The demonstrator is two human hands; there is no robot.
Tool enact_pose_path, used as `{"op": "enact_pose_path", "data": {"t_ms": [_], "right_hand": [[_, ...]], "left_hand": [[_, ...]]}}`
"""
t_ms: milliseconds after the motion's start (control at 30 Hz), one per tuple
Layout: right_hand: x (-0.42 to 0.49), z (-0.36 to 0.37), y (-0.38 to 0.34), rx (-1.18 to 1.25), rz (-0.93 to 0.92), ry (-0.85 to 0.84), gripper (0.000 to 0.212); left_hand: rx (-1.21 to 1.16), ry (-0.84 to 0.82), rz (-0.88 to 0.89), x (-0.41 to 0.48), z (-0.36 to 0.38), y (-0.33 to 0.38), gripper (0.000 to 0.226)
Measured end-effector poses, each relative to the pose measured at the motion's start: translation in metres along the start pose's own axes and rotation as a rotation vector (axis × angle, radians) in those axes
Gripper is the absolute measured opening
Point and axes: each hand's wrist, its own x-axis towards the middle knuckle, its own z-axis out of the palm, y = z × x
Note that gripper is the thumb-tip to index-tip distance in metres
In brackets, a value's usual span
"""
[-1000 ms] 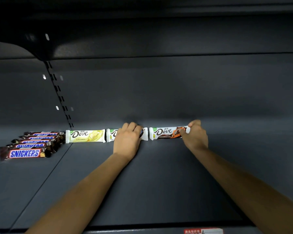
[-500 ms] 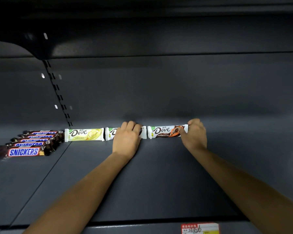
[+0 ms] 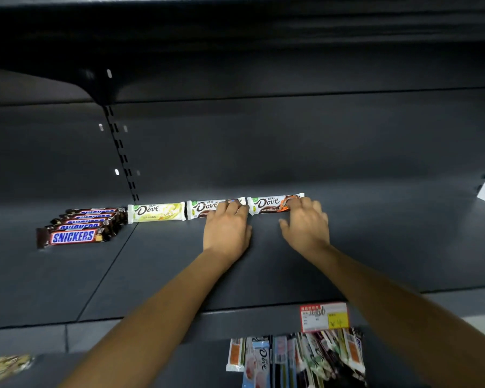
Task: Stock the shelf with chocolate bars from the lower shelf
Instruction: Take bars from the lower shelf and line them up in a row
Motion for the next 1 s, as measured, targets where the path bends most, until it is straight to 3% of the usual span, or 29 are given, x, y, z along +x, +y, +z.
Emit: {"op": "enact_pose_path", "data": {"t_ms": [267, 467, 700, 867, 1000], "right_hand": [[-0.067, -0.038, -0.021, -0.030, -0.071, -0.044, 0.042], [-0.123, -0.062, -0.010, -0.031, -0.076, 0.017, 0.034], [-0.177, -0.062, 0.029, 0.093, -0.115, 0.175, 0.016], [-0.191, -0.052, 0.063, 0.119, -0.131, 0.126, 0.018], [-0.198, -0.038, 0.090, 0.099, -0.220, 0.191, 0.019]], "left_hand": [[-0.020, -0.018, 0.002, -0.052, -0.039, 0.023, 0.044], [-0.104, 0.029, 0.075, -0.096, -0.054, 0.062, 0.041], [-0.228, 0.215, 0.311, -0.139, -0.035, 0.099, 0.040], [-0.254, 0.221, 0.474, -0.147, -0.013, 0.118, 0.038], [-0.243, 0.287, 0.668, -0.149, 0.017, 0.129, 0.038]]}}
